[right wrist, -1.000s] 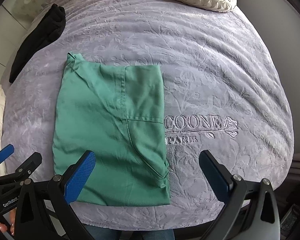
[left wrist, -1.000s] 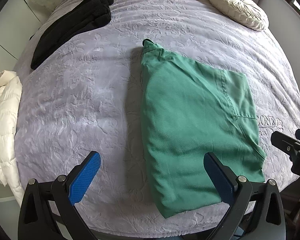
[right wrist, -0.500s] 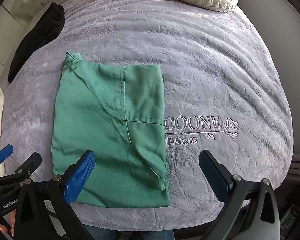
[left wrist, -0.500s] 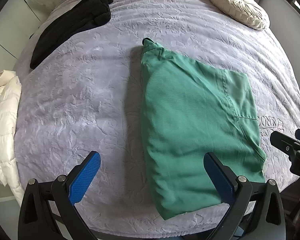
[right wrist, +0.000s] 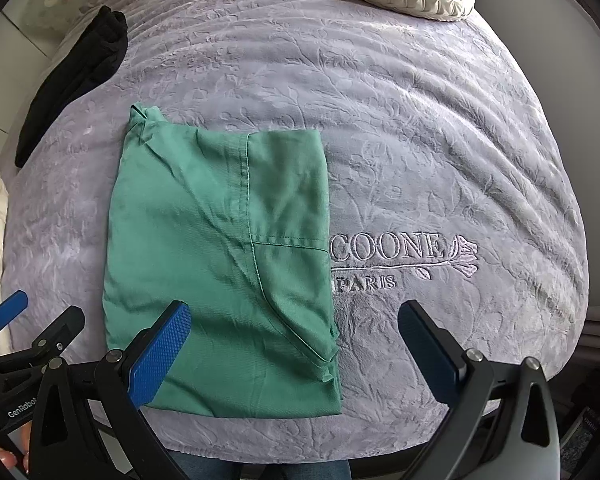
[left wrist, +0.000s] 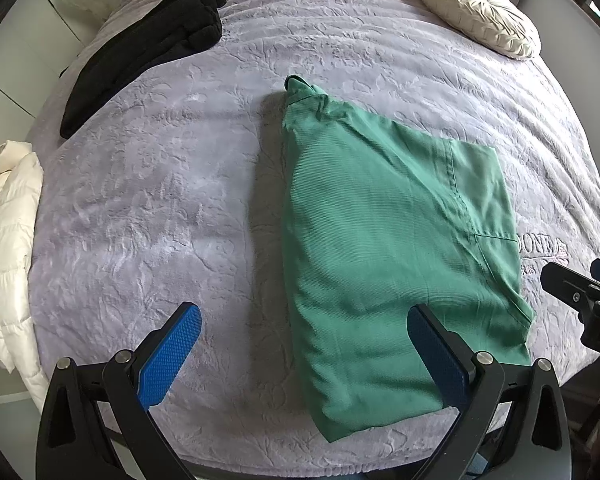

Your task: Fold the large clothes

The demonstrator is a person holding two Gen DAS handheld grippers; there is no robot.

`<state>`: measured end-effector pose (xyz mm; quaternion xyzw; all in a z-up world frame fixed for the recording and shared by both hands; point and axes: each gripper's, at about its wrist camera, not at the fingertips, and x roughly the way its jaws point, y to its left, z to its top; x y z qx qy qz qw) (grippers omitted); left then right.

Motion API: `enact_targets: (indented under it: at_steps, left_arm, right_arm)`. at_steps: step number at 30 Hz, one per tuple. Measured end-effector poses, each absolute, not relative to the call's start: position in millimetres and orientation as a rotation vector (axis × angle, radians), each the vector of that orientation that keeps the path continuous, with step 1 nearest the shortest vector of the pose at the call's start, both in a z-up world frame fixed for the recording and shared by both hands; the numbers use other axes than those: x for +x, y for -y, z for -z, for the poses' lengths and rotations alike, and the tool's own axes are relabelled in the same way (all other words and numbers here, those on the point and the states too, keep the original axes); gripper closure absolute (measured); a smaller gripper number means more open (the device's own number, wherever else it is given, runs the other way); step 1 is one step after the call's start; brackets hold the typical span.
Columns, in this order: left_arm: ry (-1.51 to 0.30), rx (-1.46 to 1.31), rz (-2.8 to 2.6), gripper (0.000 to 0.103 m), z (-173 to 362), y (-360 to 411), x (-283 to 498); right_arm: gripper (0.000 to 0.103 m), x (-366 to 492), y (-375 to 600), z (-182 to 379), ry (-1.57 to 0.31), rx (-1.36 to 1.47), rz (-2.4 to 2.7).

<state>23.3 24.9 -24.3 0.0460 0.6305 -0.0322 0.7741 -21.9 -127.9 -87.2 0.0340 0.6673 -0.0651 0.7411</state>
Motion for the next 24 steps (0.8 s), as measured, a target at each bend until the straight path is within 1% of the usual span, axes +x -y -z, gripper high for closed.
enact_targets:
  at_steps: [24]
  left_arm:
    - [-1.366, 0.102, 0.072, 0.000, 25.4, -25.0, 23.7]
  right_arm:
    - [0.000, -21.1, 124.7, 88.7, -1.469, 0.072, 0.138]
